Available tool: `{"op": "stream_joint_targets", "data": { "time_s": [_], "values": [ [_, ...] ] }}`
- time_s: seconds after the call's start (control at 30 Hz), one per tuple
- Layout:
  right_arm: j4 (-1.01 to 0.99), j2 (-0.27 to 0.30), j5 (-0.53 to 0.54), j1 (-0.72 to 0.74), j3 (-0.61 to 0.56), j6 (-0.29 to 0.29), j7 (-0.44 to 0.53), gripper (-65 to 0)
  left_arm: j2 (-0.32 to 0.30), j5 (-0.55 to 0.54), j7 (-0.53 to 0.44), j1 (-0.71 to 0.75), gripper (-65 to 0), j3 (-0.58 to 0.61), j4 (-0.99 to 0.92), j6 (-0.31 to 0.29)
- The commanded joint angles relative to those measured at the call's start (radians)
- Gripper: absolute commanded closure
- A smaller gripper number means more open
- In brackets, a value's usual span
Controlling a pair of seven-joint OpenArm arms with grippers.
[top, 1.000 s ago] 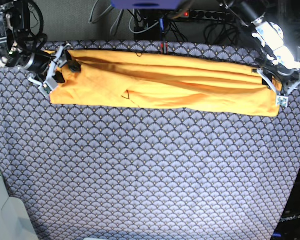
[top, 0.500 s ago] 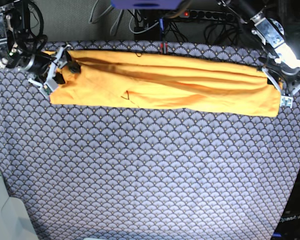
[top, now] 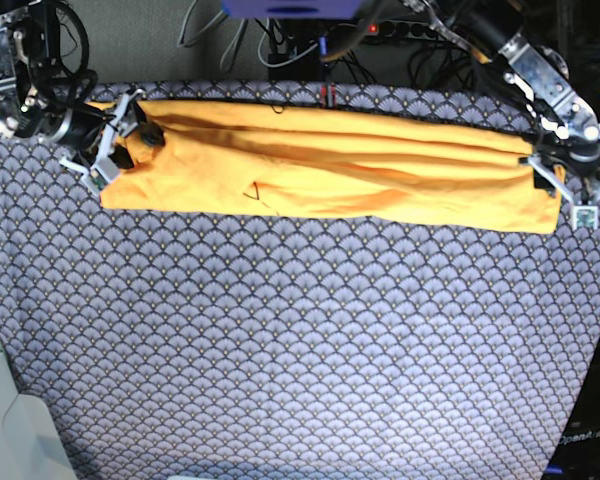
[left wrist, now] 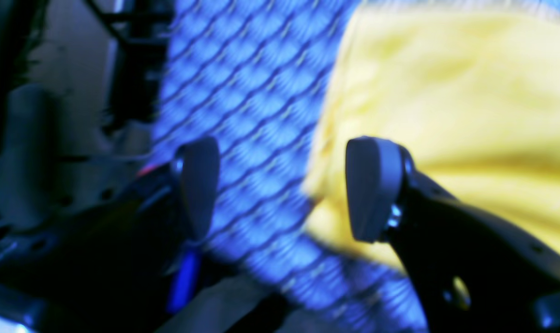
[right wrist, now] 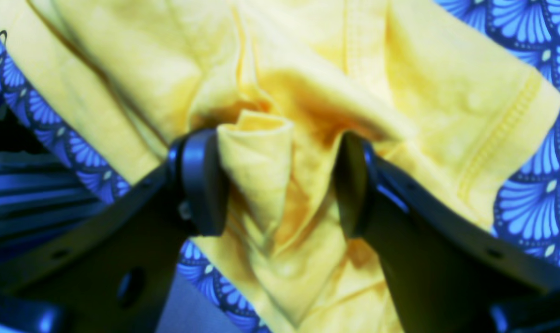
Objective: Fold the T-shirt properly
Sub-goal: 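Regrasp the shirt end with the left gripper and tighten the fold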
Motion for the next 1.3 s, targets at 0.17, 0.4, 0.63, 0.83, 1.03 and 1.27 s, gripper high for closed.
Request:
{"op": "stream_joint_targets", "data": {
  "time_s": [0.17, 0.4, 0.63, 0.83, 1.03, 1.27],
  "values": [
    [0.011, 0.012, 0.012, 0.007, 0.0, 0.0, 0.004, -36.8, -0.004, -0.003, -0.012, -0.053, -41.7, -0.001, -0.077, 0.006],
    [0.011, 0.012, 0.011, 0.007, 0.0, 0.0, 0.004, -36.8, -0.011, -0.006, -0.018, -0.063, -41.7, -0.001, -0.141, 0.006],
    [0.01, 0.012, 0.011, 0.007, 0.0, 0.0, 0.004, -36.8, -0.028, -0.01, -0.021, -0.076, -41.7, -0.027, -0.192, 0.006],
    [0.01, 0.012, 0.011, 0.007, 0.0, 0.0, 0.004, -36.8, -0.051, -0.01, -0.021, -0.097, -41.7, -0.027, -0.279, 0.006],
    [0.01, 0.012, 0.011, 0.008, 0.0, 0.0, 0.004, -36.8, -0.053, -0.01, -0.021, -0.096, -41.7, -0.029, -0.331, 0.006],
    [0.01, 0.014, 0.011, 0.008, 0.003, 0.0, 0.004, -36.8, -0.053, -0.008, -0.013, -0.092, -41.7, -0.03, -0.422, 0.006]
  ]
}}
